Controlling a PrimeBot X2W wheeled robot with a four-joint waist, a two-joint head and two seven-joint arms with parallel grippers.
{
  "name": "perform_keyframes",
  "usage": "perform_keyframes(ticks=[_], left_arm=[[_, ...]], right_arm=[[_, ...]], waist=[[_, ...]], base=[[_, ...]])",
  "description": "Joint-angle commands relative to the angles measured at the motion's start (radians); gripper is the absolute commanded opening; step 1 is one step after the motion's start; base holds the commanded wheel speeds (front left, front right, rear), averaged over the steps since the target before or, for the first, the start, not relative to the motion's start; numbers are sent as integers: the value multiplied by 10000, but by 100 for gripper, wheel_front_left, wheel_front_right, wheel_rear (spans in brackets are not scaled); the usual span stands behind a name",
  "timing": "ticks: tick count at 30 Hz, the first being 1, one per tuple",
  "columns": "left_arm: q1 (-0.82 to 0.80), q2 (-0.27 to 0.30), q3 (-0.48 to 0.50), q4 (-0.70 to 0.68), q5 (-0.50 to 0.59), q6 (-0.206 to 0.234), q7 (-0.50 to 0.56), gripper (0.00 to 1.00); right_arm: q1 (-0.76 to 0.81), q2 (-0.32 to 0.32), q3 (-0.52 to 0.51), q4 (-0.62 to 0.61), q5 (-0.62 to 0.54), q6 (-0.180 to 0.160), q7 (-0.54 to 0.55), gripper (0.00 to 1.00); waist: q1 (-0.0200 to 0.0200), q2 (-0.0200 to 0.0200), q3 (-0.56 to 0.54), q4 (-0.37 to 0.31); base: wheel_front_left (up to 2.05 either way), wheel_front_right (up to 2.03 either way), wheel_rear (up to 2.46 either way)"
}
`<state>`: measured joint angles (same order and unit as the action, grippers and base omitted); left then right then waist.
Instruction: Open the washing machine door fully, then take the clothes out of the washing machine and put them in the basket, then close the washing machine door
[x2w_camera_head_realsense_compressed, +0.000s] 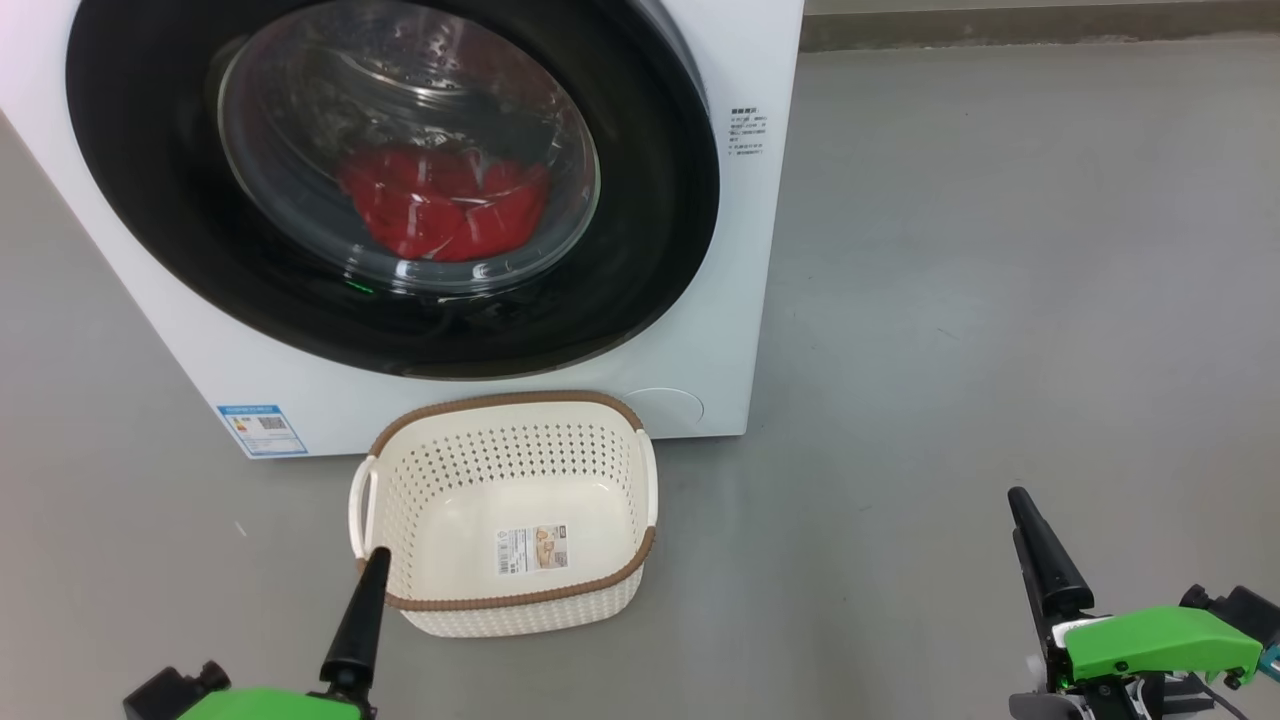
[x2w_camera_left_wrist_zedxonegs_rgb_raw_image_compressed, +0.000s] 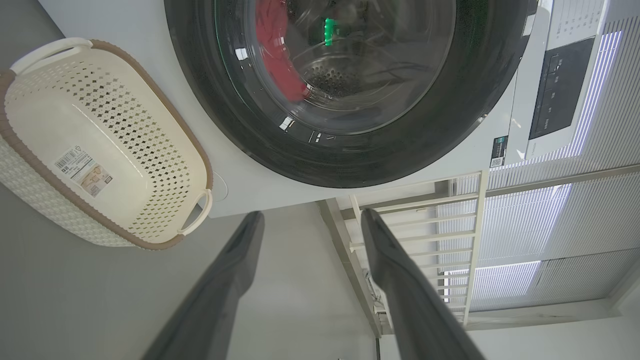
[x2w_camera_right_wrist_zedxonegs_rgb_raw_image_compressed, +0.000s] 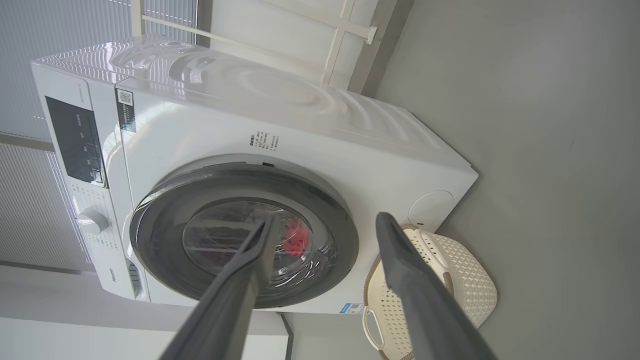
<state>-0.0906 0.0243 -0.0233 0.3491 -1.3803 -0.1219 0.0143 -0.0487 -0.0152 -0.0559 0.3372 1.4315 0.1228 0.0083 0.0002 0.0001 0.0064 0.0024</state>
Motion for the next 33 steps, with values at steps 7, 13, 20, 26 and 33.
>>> perform_keyframes(ticks=[7,13,20,26,33], left_arm=[[-719,144,-136,-437,1271,238,-337,100],[-877,152,-334,-493,2378,436,-516,100],[-1041,161,-544,-391,3405,656,-694,100],[-1216,169,-778,-214,4273,786,-872,100],[-1406,179,-962,-100,5081,980,-1080,100]], right_arm=[[-720,-126,128,-405,-1131,27,-296,100],[-835,-142,164,-451,-2105,31,-474,100],[-942,-158,132,-513,-3266,35,-650,100],[-1032,-174,90,-591,-4462,39,-827,100],[-1117,-194,92,-683,-5536,43,-1034,100]], waist=[[-1,-1,-14,9],[-1,-1,-20,12],[-1,-1,-26,16],[-1,-1,-42,17],[-2,-1,-44,27]], base=[[0,0,0],[0,0,0],[0,0,0],[0,0,0],[0,0,0]])
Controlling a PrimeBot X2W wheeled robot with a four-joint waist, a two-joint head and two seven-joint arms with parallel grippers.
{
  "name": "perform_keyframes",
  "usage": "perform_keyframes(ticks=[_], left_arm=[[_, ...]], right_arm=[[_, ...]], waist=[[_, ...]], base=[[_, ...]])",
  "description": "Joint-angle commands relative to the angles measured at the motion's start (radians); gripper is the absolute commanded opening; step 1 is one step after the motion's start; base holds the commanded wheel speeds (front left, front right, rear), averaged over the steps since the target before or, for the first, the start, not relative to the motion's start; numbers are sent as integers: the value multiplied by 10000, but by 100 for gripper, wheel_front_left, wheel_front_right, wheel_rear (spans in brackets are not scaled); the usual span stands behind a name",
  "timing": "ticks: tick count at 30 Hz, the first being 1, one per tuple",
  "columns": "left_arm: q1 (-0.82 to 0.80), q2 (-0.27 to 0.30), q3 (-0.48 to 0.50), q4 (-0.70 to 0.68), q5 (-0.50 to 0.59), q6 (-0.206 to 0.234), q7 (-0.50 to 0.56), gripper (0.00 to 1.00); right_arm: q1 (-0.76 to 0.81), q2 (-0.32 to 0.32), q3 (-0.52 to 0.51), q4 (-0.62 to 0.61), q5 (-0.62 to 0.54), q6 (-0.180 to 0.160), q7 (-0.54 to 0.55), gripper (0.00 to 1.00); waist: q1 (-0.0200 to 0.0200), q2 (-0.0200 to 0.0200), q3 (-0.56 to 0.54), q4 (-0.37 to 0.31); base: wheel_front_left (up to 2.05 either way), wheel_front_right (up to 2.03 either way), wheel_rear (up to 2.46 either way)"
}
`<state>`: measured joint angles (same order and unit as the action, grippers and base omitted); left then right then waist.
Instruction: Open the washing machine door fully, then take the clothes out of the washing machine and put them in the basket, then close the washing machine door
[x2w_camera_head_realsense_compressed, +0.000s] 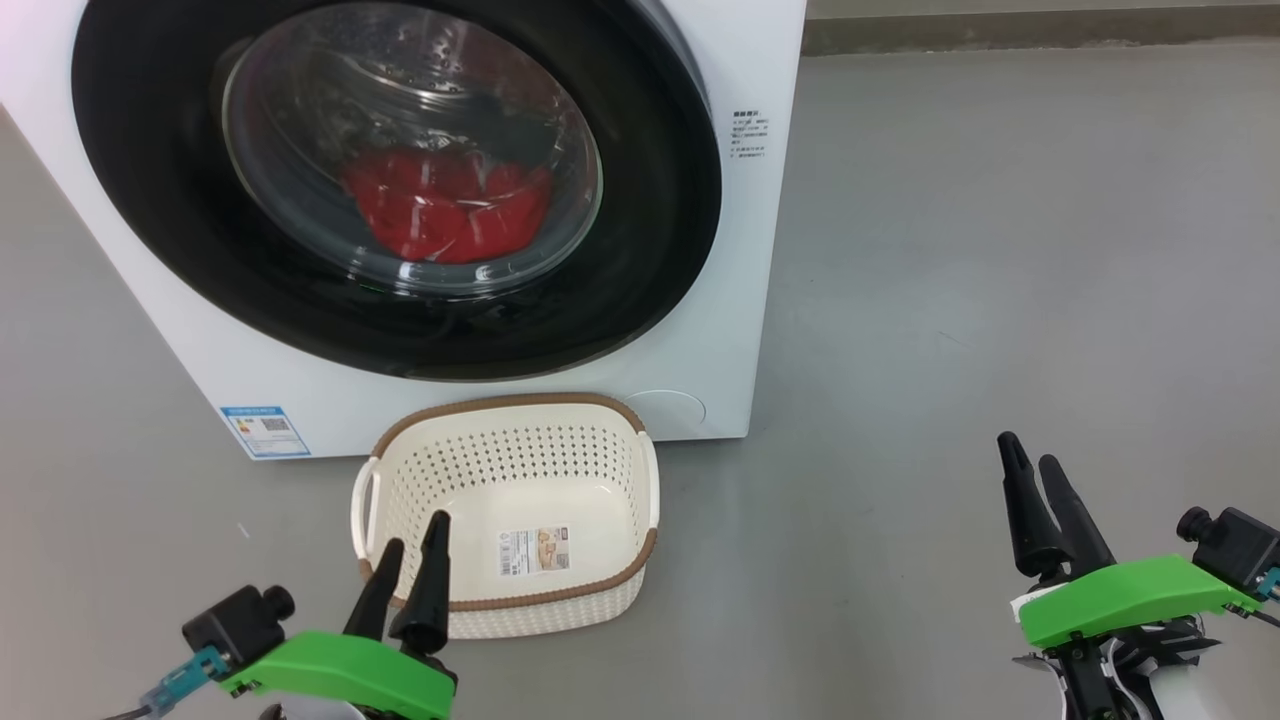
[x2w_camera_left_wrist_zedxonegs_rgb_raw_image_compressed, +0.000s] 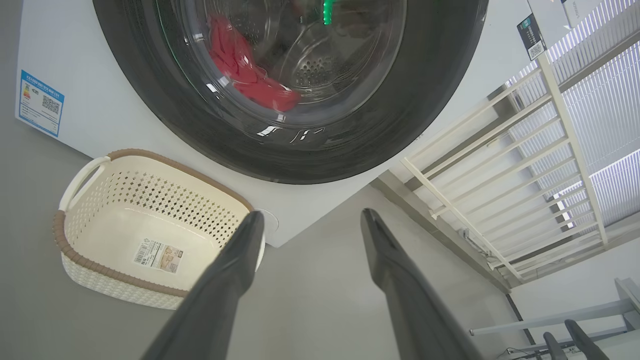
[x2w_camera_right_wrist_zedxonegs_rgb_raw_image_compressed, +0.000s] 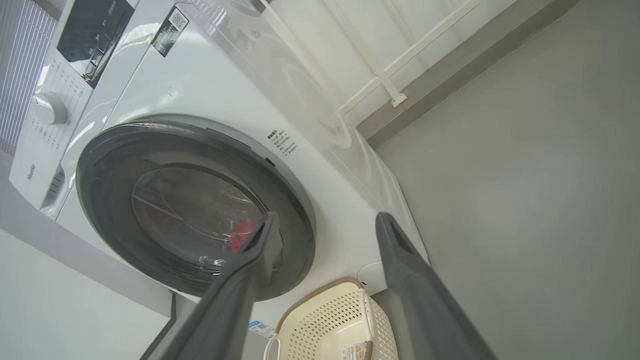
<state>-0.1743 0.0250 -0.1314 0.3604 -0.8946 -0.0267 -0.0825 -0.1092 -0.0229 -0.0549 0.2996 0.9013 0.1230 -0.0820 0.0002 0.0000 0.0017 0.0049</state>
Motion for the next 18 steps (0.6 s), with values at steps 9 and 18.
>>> perform_keyframes(ticks=[9,18], left_arm=[[-862,184,24,-117,1261,211,-379,100],[-1141,197,-118,-77,2309,338,-647,100]], right_arm=[[-677,-142,165,-360,-1243,47,-396,100],[-878,-167,265,-411,-2246,53,-661,100]], waist=[[-1,0,22,9],[-1,0,55,-9]], base=[[0,0,0],[0,0,0]])
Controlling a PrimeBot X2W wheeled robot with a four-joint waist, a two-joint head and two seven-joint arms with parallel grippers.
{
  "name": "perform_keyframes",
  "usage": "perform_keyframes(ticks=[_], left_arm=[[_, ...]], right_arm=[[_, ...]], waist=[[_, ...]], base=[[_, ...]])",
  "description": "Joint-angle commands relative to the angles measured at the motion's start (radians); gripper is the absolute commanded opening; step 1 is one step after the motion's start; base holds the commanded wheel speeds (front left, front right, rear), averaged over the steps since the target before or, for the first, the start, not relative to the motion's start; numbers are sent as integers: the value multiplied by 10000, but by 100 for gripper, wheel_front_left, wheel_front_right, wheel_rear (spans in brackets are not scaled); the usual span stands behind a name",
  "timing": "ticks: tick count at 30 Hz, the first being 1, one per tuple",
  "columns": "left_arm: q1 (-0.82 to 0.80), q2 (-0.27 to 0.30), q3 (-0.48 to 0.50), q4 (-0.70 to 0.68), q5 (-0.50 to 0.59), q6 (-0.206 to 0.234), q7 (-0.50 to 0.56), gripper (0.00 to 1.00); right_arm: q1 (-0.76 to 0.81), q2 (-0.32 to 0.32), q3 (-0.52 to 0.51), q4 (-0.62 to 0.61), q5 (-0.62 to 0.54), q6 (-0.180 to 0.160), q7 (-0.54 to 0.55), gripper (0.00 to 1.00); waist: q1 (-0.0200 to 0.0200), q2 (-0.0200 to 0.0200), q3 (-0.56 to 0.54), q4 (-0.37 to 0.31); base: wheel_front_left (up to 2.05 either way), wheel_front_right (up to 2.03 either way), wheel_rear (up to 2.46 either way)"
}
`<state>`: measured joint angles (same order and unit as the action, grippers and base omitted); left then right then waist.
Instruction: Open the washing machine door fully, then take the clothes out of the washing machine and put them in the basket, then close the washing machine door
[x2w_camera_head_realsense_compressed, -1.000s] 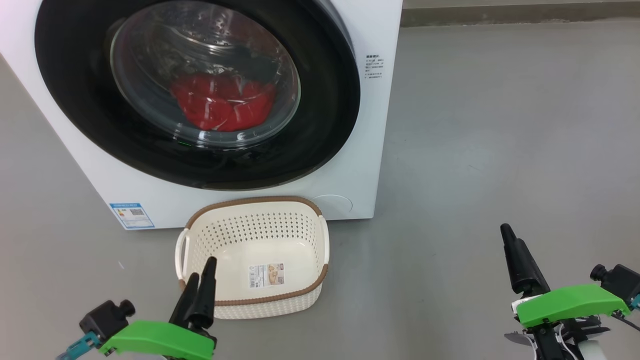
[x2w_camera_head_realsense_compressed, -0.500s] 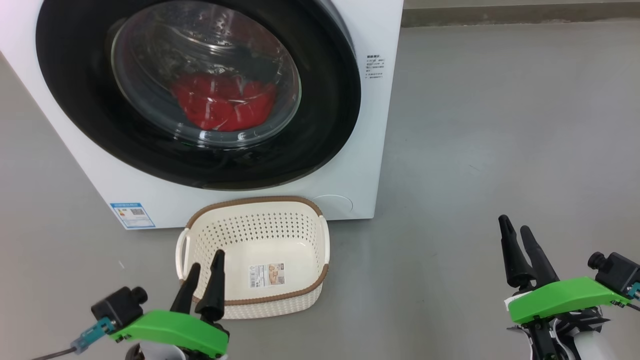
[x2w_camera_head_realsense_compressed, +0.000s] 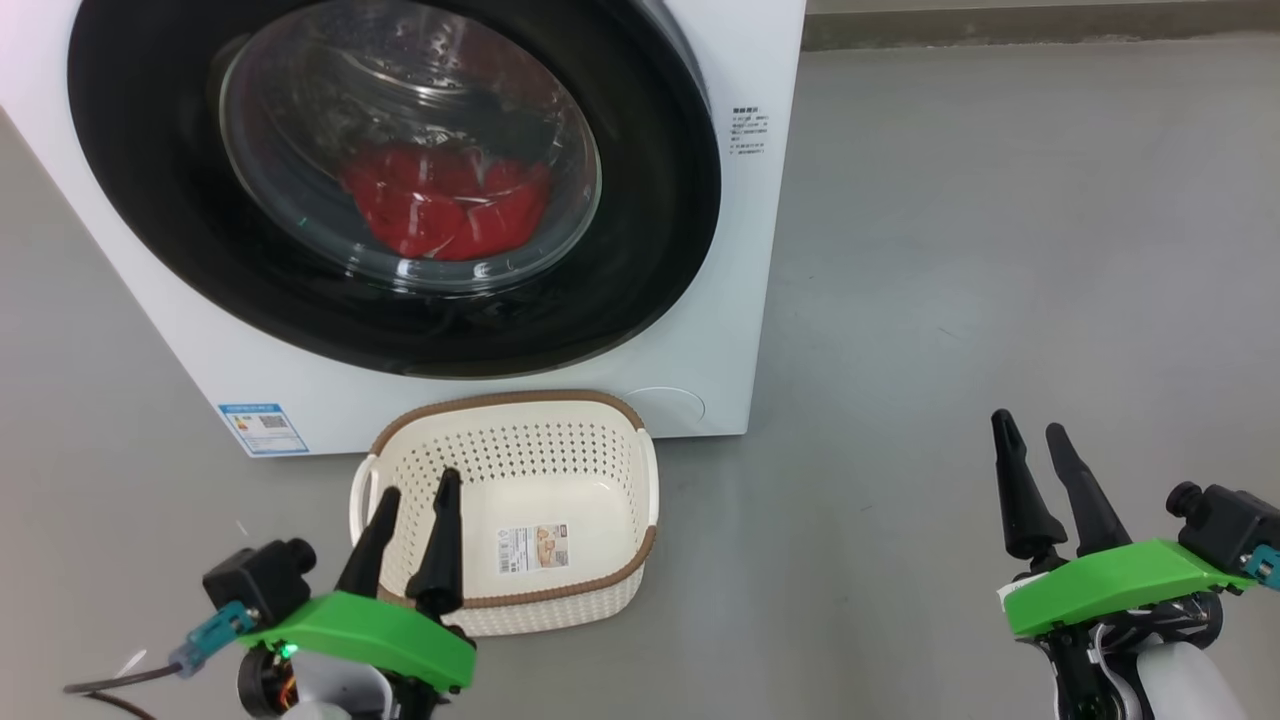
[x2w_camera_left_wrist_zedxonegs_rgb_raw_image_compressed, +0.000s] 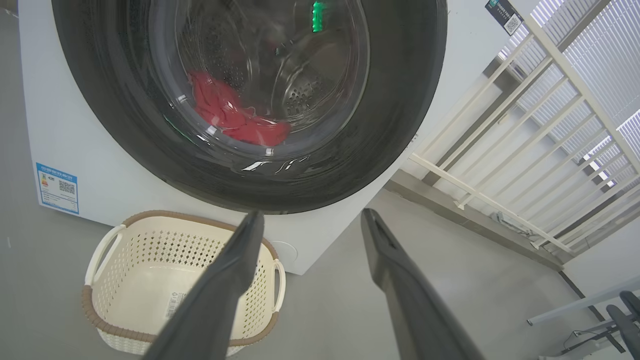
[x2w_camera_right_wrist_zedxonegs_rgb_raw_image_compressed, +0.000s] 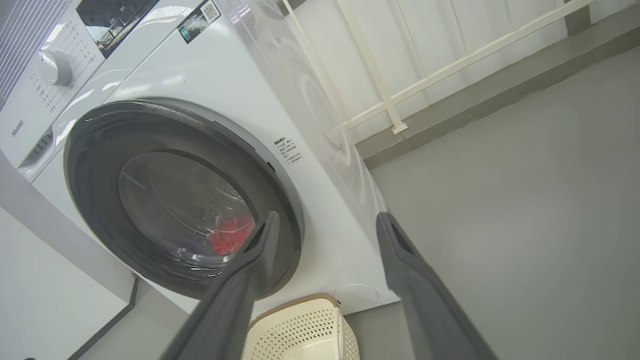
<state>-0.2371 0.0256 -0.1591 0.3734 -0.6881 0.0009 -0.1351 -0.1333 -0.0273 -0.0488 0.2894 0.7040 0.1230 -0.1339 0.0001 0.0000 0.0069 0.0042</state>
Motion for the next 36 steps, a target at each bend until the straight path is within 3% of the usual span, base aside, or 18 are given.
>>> perform_keyframes(ticks=[1,36], left_arm=[[-548,193,139,-206,366,82,-151,100],[-1512,243,-752,-136,4418,619,-1190,100]], right_arm=[[-659,-125,213,-312,-389,53,-171,100],[-1396,-222,299,-562,-4421,75,-1202,100]], waist=[[-1,0,11,-3],[-1,0,105,27]], base=[[0,0,0],[0,0,0]])
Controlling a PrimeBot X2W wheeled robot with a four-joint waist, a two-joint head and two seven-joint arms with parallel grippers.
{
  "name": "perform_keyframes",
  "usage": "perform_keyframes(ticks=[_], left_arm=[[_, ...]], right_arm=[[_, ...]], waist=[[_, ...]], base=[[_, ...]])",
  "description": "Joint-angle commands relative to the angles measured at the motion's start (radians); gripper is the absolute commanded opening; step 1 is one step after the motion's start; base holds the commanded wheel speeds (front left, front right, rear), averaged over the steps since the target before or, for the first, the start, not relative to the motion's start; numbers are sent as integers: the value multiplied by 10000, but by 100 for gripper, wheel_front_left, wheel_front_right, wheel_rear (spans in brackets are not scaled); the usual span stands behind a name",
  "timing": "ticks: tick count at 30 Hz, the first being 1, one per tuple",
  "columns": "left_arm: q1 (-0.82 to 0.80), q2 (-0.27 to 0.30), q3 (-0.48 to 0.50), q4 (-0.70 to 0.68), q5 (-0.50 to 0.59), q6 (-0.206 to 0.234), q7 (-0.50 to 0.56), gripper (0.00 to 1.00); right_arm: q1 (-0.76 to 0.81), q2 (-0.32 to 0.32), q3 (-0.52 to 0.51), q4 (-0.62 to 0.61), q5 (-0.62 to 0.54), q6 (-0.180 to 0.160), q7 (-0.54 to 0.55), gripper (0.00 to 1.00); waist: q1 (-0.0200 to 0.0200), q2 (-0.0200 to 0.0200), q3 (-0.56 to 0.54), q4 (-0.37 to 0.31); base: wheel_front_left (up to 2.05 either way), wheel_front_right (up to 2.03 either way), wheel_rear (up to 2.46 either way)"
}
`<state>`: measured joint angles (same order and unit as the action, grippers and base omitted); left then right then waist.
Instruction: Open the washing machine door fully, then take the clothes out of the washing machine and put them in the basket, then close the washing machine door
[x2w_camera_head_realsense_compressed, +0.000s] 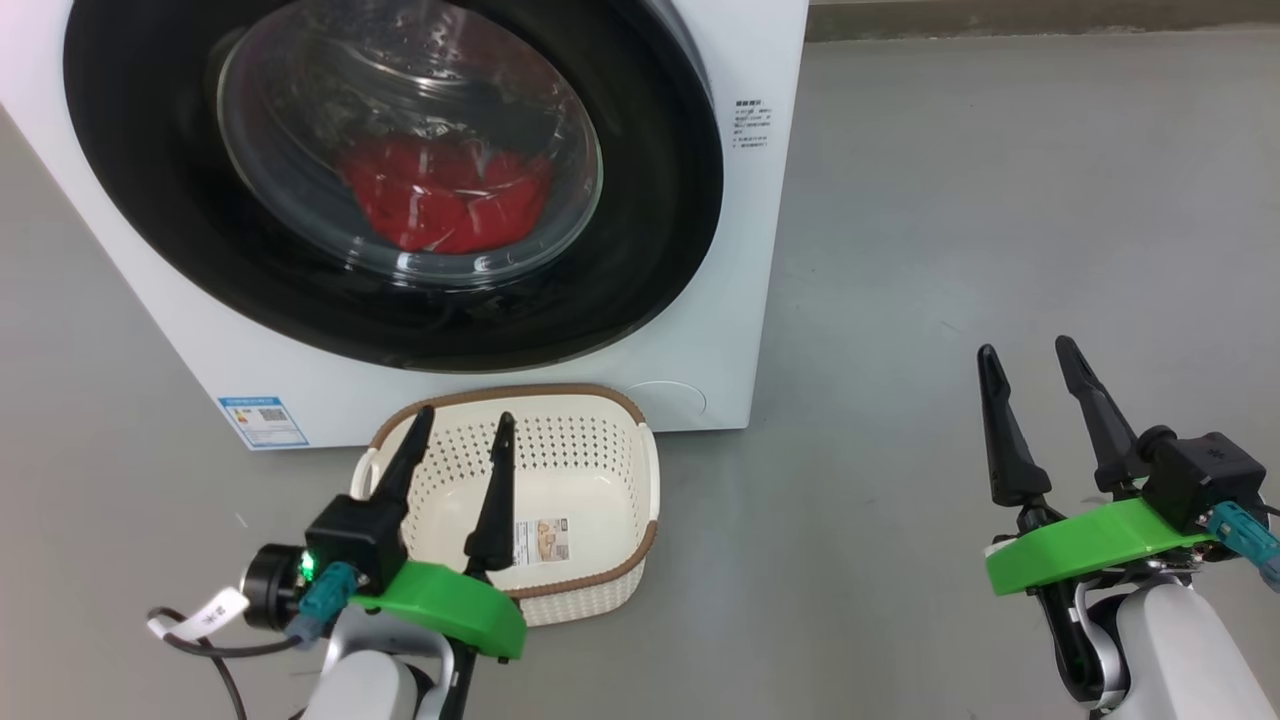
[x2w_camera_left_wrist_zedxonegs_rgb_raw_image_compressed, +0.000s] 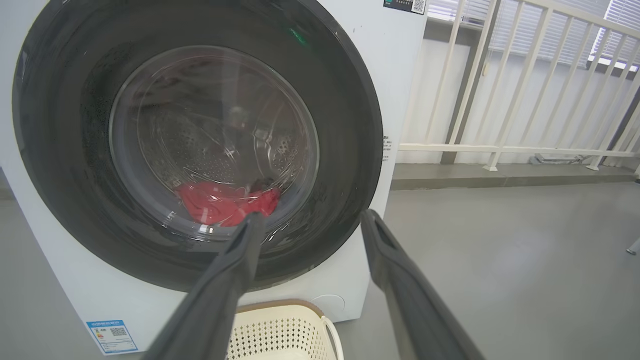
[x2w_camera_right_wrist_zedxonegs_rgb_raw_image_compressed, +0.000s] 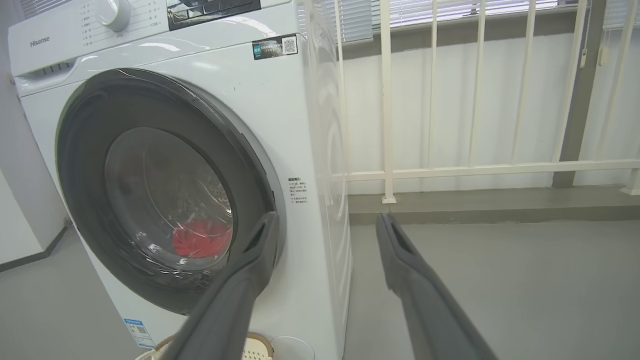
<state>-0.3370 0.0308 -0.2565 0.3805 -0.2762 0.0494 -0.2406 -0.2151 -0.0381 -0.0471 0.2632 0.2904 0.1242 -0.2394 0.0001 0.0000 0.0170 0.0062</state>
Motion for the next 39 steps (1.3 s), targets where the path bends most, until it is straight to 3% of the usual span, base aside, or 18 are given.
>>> perform_keyframes(ticks=[1,21,39], left_arm=[[-538,192,198,-204,408,156,-166,100],[-519,195,169,-200,342,315,-212,100],[-732,194,248,-811,278,326,-212,100]], right_arm=[[-595,-117,289,-300,-400,64,-178,100],[-579,-122,243,-229,-480,65,-224,100],[-1002,-122,43,-438,103,65,-224,100]], waist=[[-1,0,4,10],[-1,0,3,34],[-1,0,862,182]], base=[[0,0,0],[0,0,0],[0,0,0]])
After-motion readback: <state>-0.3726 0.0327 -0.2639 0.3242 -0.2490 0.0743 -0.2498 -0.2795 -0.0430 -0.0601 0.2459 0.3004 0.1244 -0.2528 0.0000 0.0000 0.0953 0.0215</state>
